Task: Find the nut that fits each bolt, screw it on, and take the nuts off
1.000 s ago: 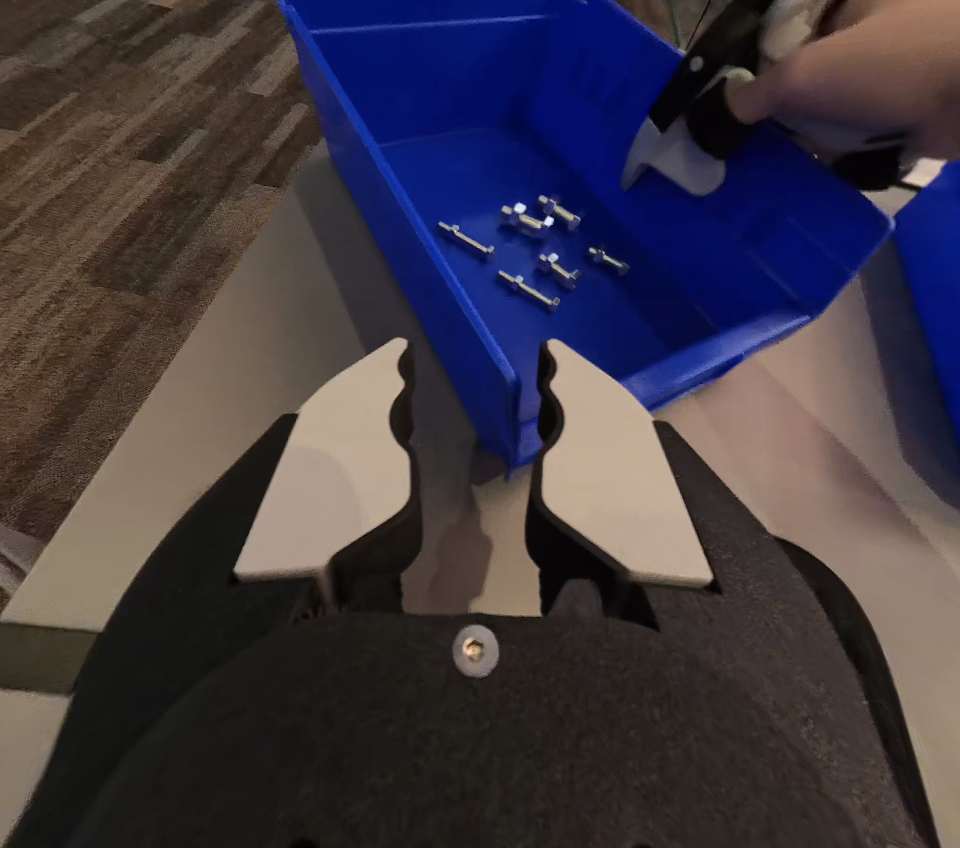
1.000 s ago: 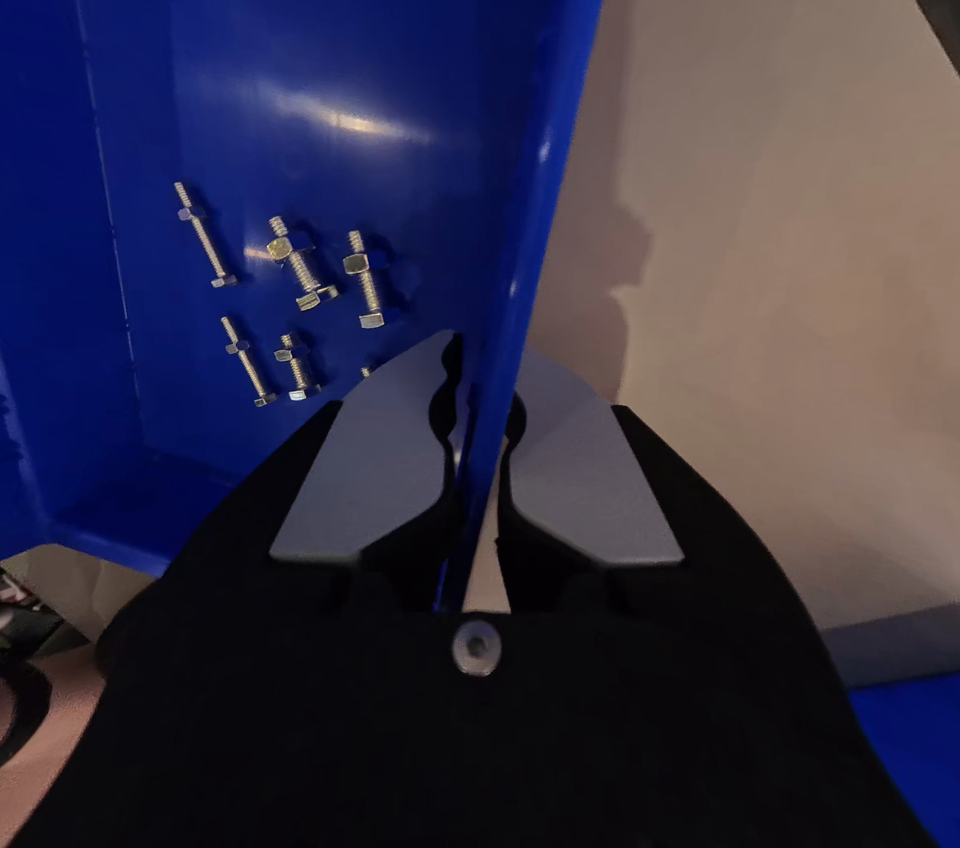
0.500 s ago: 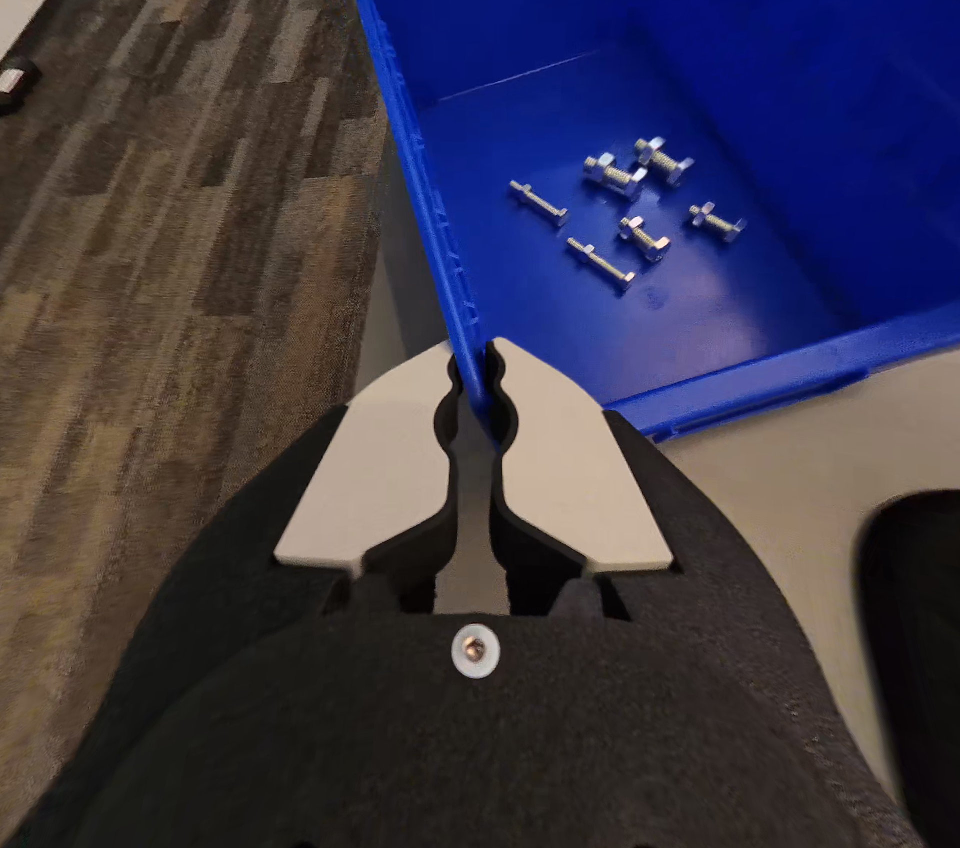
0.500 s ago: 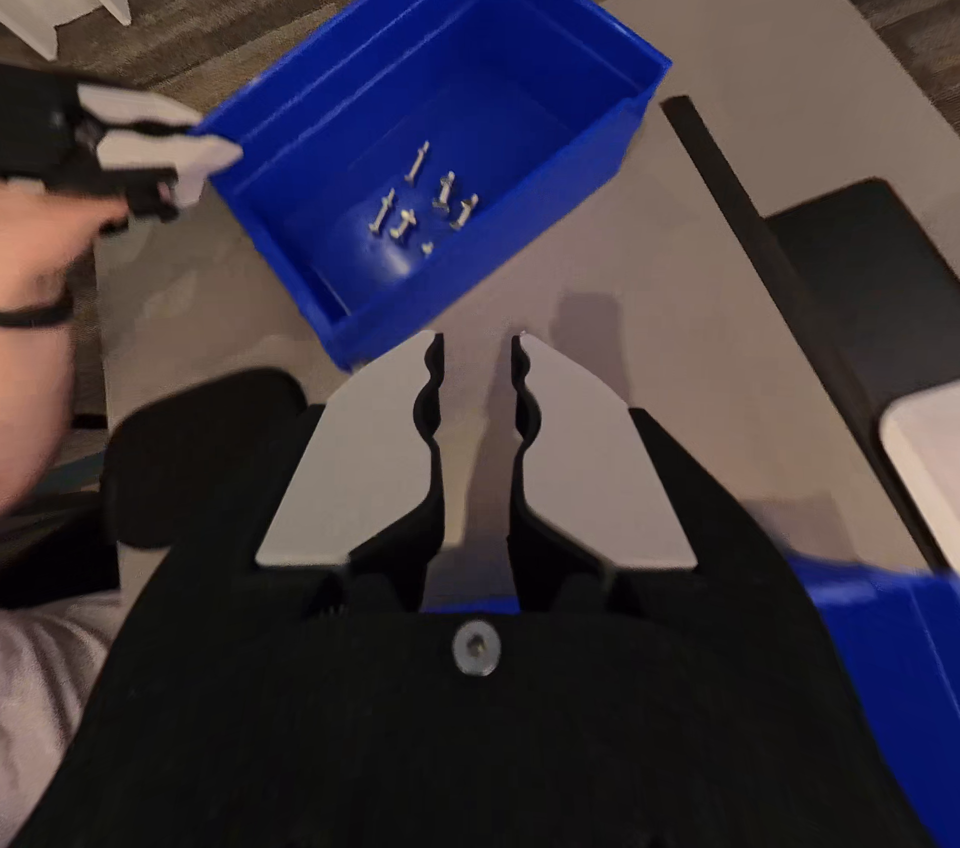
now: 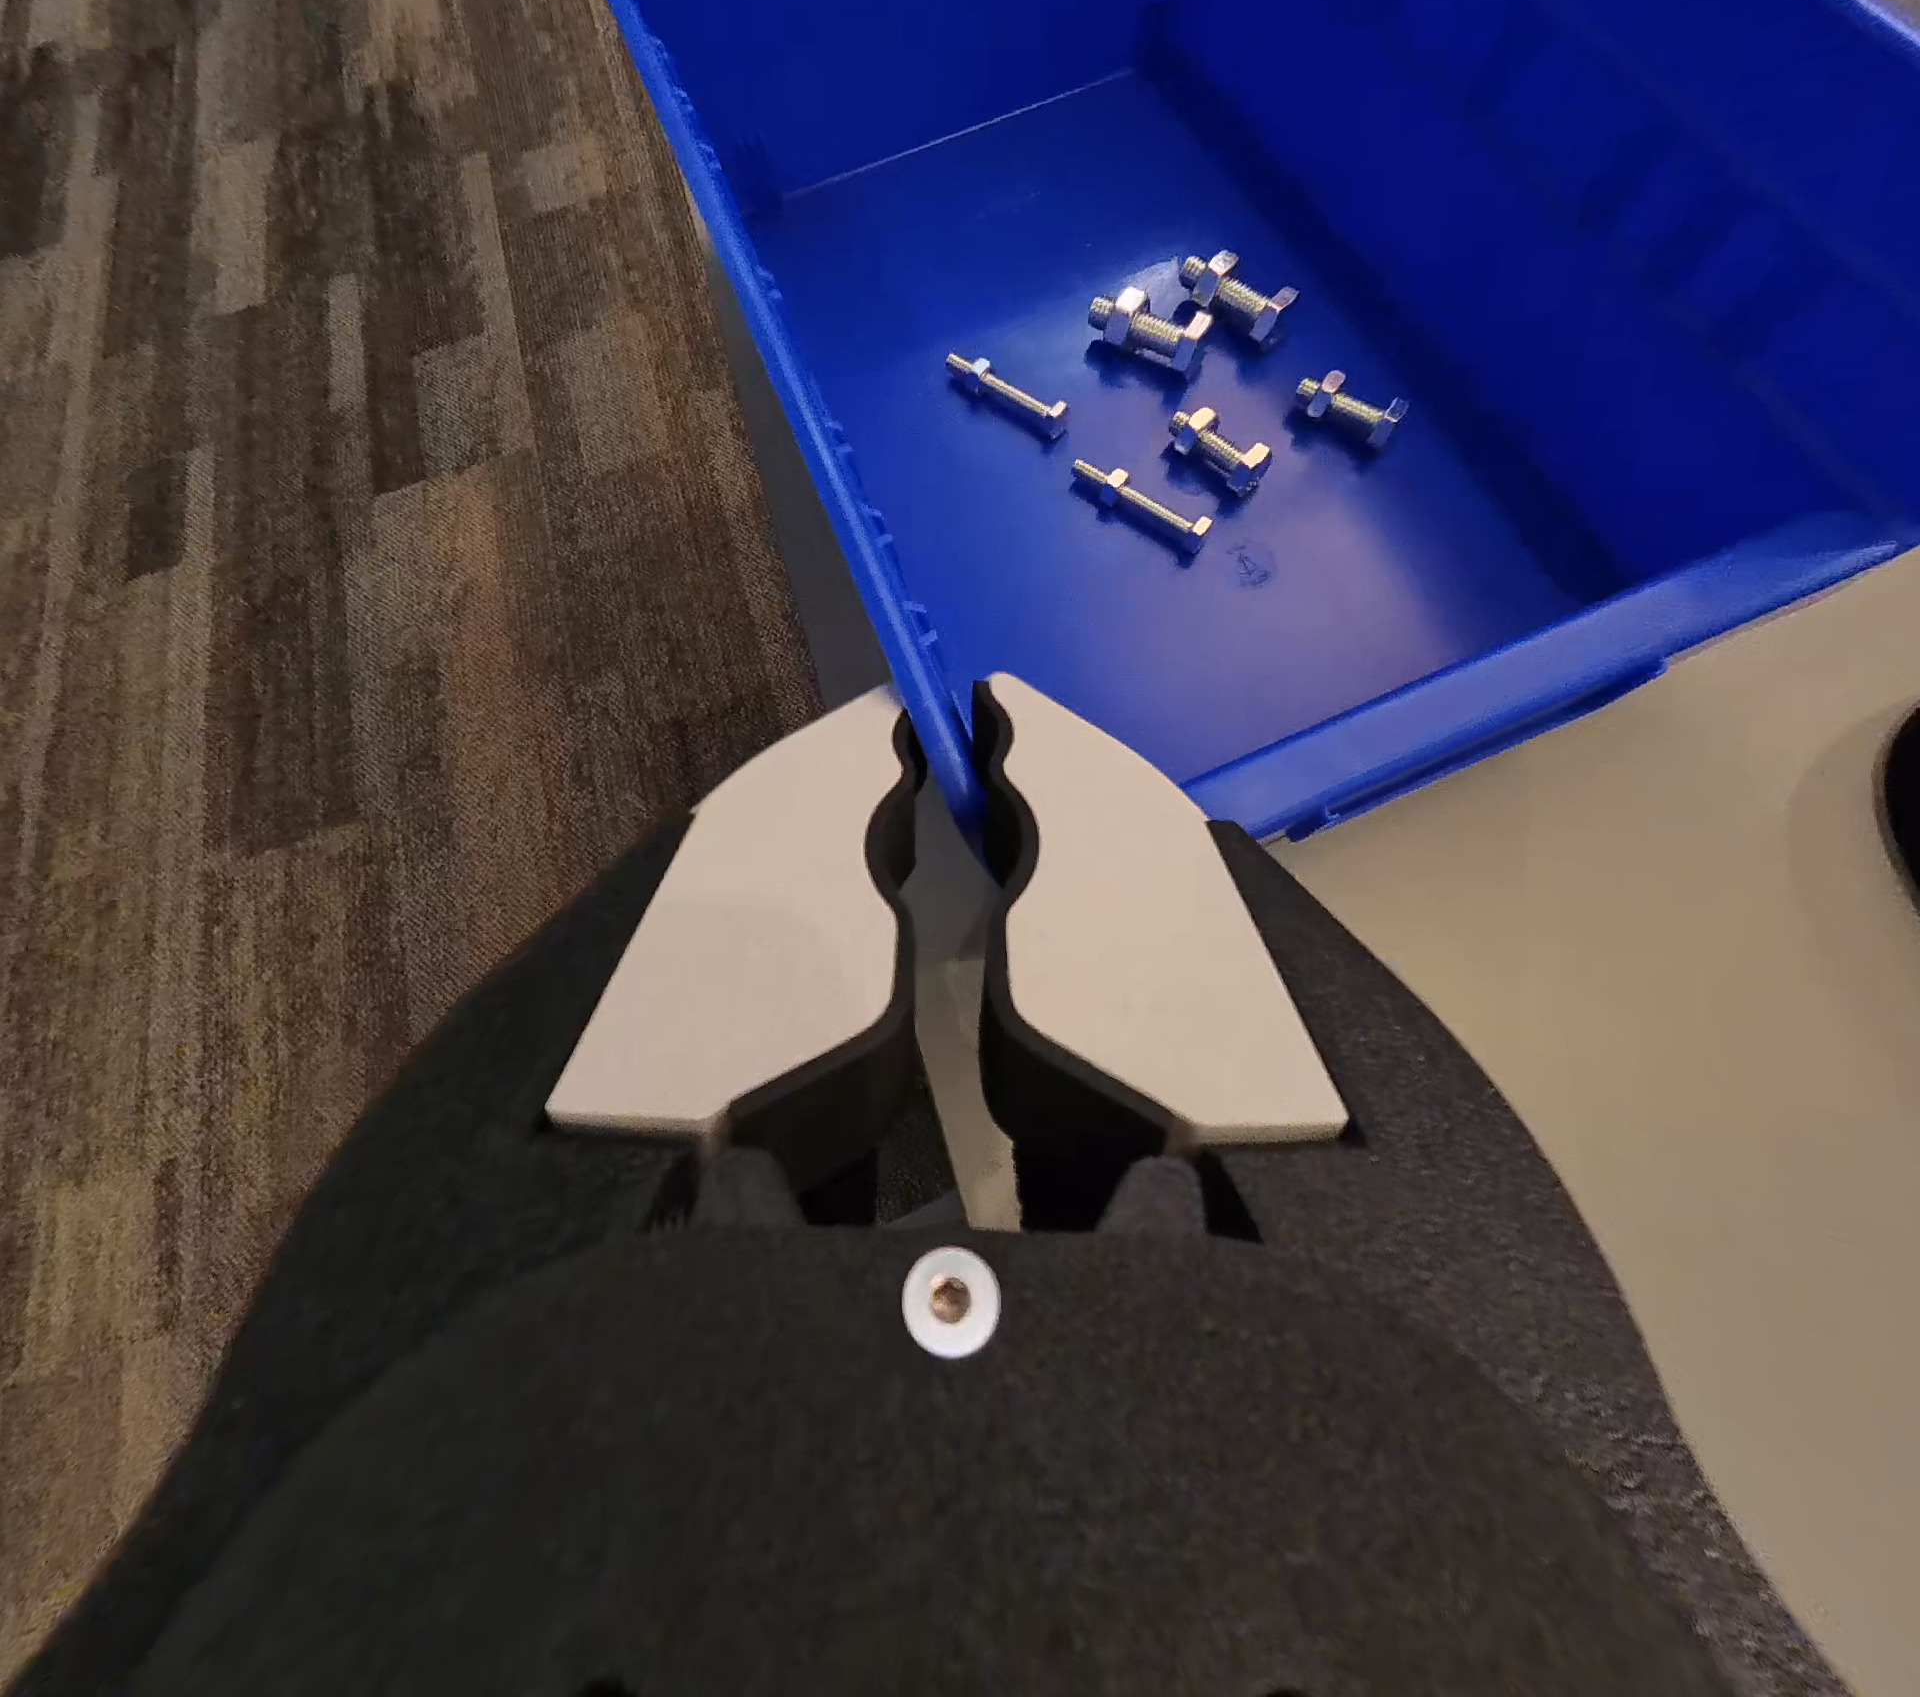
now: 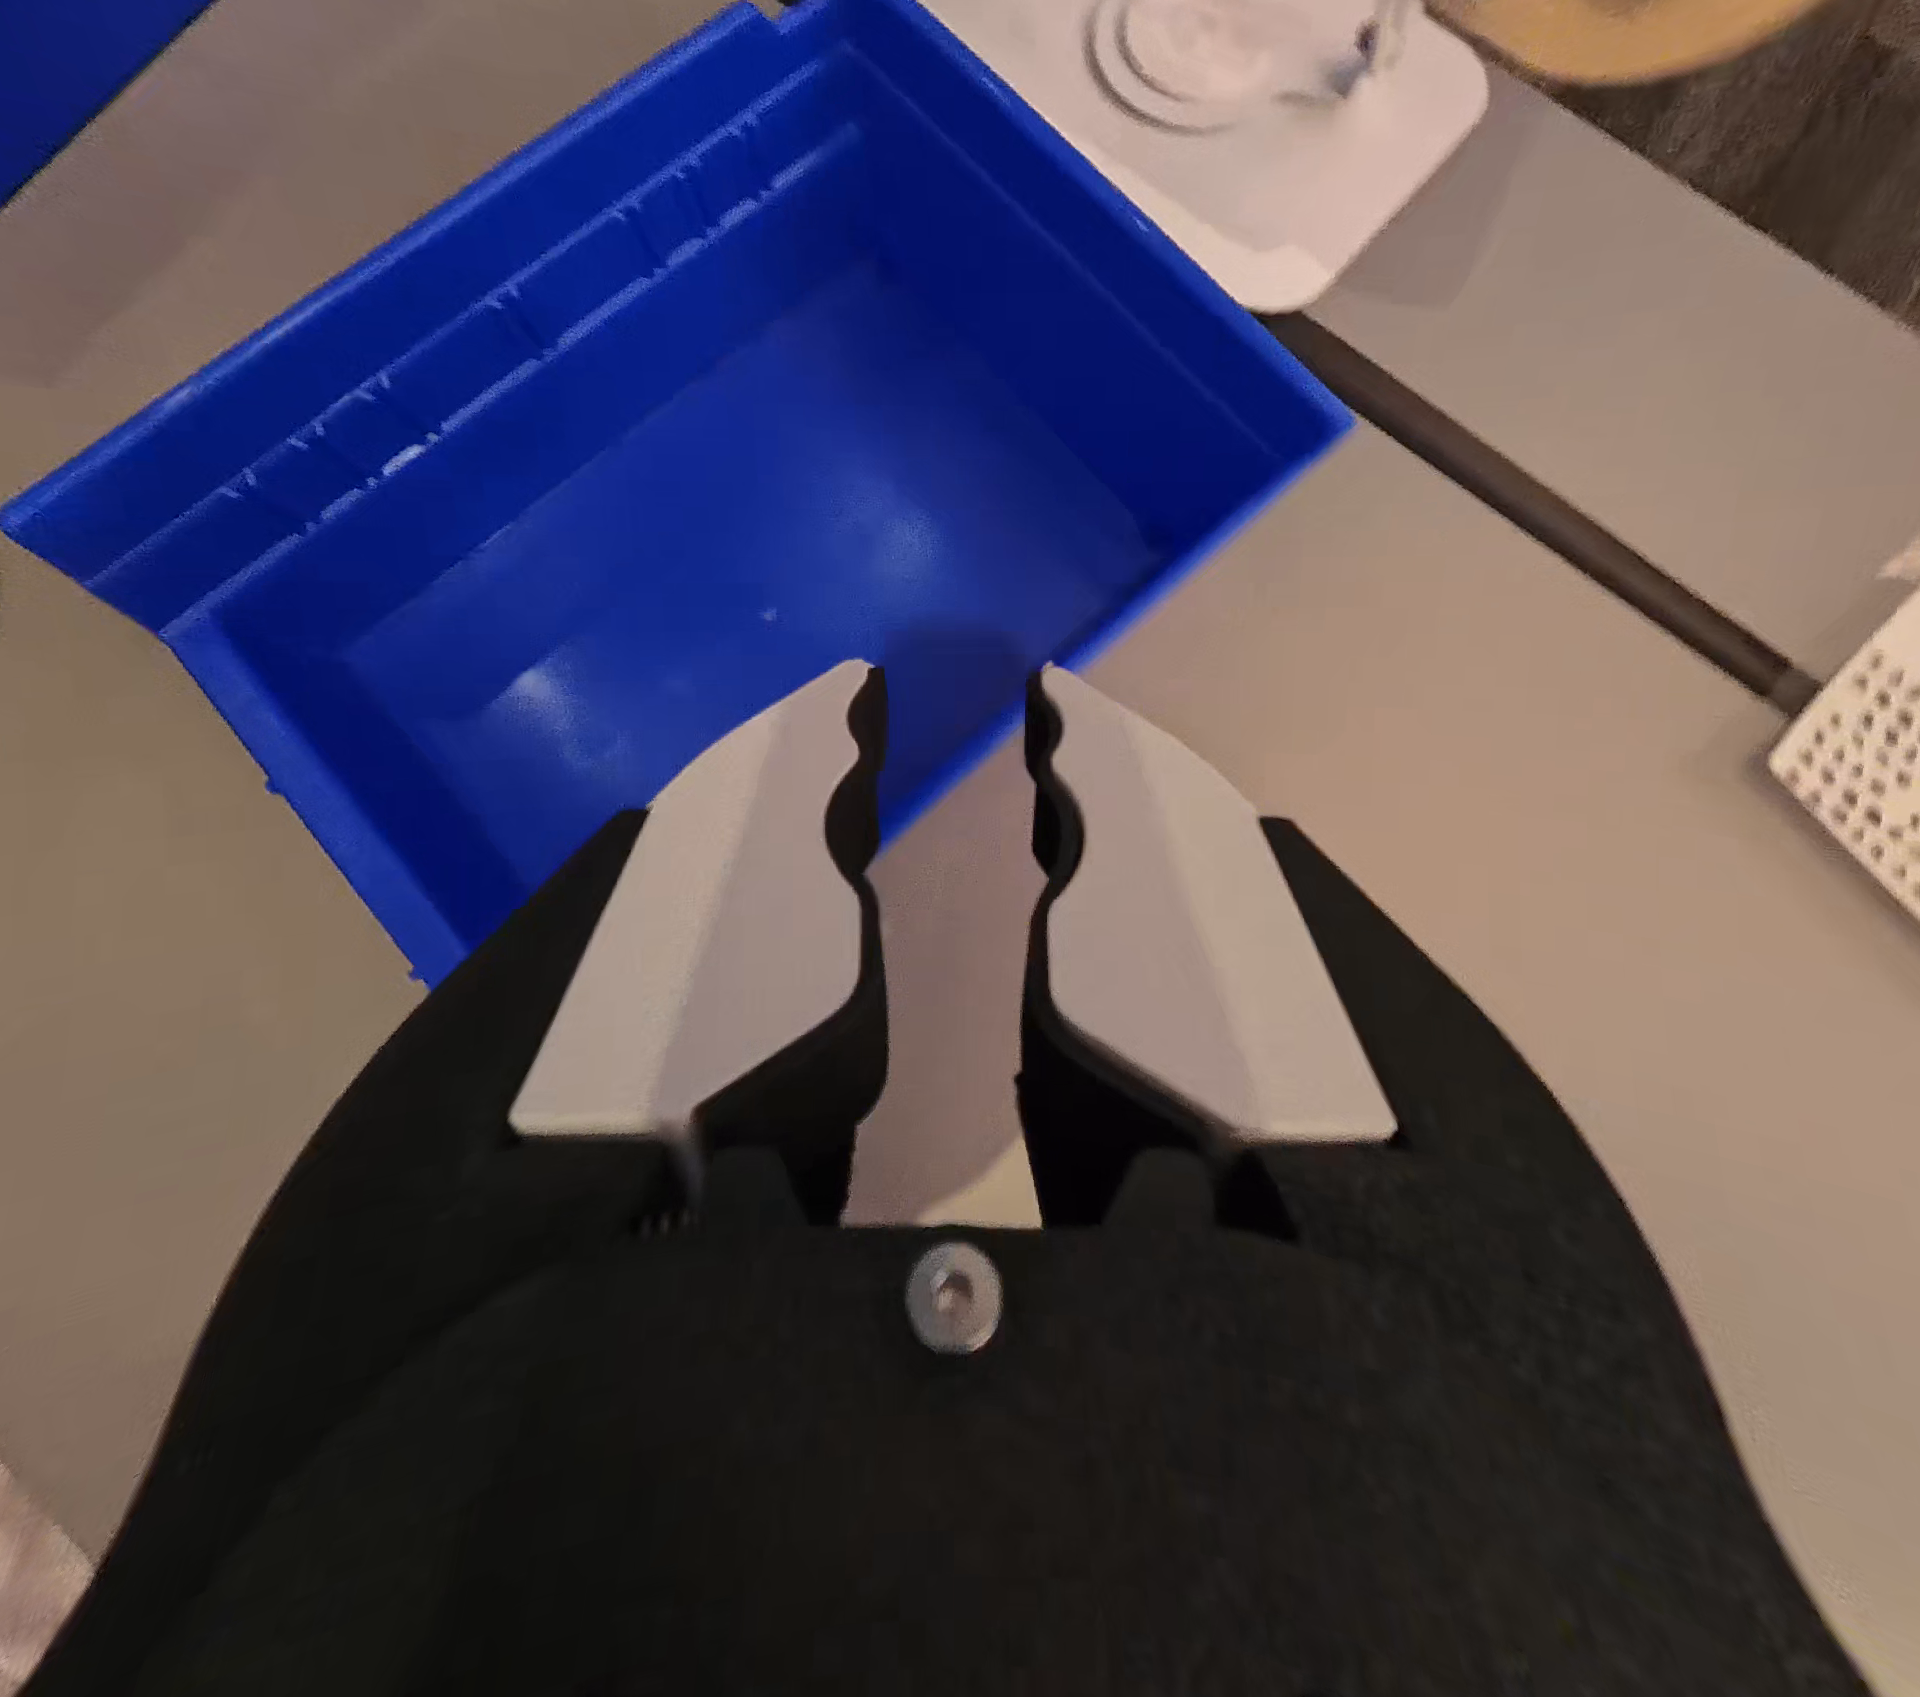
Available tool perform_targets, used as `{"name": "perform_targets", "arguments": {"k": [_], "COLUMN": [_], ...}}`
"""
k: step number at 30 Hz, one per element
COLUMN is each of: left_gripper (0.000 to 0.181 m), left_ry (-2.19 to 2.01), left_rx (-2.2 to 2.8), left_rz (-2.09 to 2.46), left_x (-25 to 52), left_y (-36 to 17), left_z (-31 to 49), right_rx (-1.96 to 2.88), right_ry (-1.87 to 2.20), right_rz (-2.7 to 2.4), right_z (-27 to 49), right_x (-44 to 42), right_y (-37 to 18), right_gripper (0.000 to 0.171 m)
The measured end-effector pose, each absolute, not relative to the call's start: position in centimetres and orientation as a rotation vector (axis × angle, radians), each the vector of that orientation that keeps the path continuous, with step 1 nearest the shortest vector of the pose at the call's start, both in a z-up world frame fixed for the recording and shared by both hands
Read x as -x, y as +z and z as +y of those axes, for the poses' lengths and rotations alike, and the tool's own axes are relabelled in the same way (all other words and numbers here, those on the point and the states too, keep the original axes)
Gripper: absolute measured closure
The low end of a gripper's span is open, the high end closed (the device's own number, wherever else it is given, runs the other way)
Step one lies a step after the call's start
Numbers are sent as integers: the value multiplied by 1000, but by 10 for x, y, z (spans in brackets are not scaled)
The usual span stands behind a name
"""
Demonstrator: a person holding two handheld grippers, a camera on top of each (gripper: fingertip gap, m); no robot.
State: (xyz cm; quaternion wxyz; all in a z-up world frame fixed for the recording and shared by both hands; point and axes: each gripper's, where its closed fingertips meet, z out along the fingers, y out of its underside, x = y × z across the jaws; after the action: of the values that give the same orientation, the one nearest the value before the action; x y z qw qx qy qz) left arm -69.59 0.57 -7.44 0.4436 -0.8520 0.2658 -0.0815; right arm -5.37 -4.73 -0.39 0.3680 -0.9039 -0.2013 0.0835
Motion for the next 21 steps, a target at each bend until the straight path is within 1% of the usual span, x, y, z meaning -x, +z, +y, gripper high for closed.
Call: {"name": "perform_targets", "arguments": {"k": [5, 11, 14, 16, 18, 19, 20, 21], "left_gripper": [174, 175, 175, 175, 175, 172, 162, 157], "left_ry": [-197, -225, -191, -190, -235, -264, -290, -319], "left_rx": [2106, 2110, 2109, 2094, 2085, 2075, 2045, 1999], "left_rz": [683, 632, 639, 631, 571, 533, 486, 434], "left_x": [693, 691, 691, 690, 690, 691, 692, 693], "left_y": [-75, -74, -74, -74, -73, -70, -64, -54], "left_z": [-6, -8, -6, -5, -5, -6, -6, -8], "right_rx": [2329, 2365, 2378, 2391, 2398, 2404, 2403, 2403], "right_ry": [241, 213, 232, 317, 413, 424, 401, 360], "right_rz": [-396, -342, -302, -232, -161, -149, -134, -112], "right_z": [-66, -75, -75, -75, -74, -72, -68, -64], "right_x": [14, -6, -4, 6, 19, 24, 25, 24], "right_y": [-13, -27, -31, -32, -32, -32, -31, -31], "right_gripper": [147, 146, 144, 143, 134, 134, 130, 126]}}
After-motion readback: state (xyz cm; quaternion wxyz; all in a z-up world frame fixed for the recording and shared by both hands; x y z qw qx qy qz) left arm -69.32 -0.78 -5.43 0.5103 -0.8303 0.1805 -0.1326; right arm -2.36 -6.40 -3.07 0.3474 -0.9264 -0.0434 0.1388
